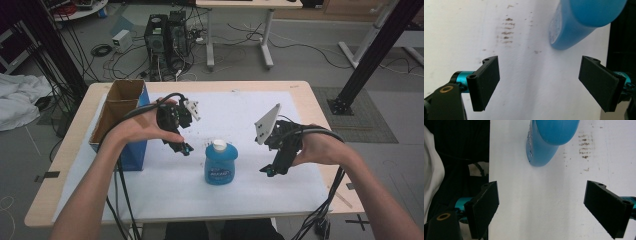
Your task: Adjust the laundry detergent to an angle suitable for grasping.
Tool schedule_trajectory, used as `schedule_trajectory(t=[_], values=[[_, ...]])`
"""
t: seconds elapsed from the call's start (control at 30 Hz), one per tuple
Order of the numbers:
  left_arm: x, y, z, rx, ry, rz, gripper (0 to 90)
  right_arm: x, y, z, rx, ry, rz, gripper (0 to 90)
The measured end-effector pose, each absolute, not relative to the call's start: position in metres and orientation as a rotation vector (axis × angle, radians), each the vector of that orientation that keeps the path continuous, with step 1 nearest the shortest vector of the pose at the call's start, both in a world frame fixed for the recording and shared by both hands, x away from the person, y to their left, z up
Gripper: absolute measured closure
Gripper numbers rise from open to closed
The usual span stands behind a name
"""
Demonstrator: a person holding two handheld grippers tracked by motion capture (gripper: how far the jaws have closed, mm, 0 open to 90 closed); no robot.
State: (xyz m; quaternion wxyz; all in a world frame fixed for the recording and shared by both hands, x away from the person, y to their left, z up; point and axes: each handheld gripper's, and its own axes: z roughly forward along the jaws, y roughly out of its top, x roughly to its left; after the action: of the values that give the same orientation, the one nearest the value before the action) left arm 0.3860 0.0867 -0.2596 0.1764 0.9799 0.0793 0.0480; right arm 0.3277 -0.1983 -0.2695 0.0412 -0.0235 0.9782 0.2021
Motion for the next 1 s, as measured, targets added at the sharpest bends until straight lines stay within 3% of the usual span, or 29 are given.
schedule_trajectory(t=[0.53,1.0], values=[[0.439,0.070,-0.206,2.888,0.259,0.161,17.3,0.325,-0.194,-0.273,-0.063,3.006,0.578,11.9],[0.446,0.049,-0.161,2.926,0.186,0.234,17.3,0.323,-0.192,-0.275,-0.064,3.002,0.577,11.9]])
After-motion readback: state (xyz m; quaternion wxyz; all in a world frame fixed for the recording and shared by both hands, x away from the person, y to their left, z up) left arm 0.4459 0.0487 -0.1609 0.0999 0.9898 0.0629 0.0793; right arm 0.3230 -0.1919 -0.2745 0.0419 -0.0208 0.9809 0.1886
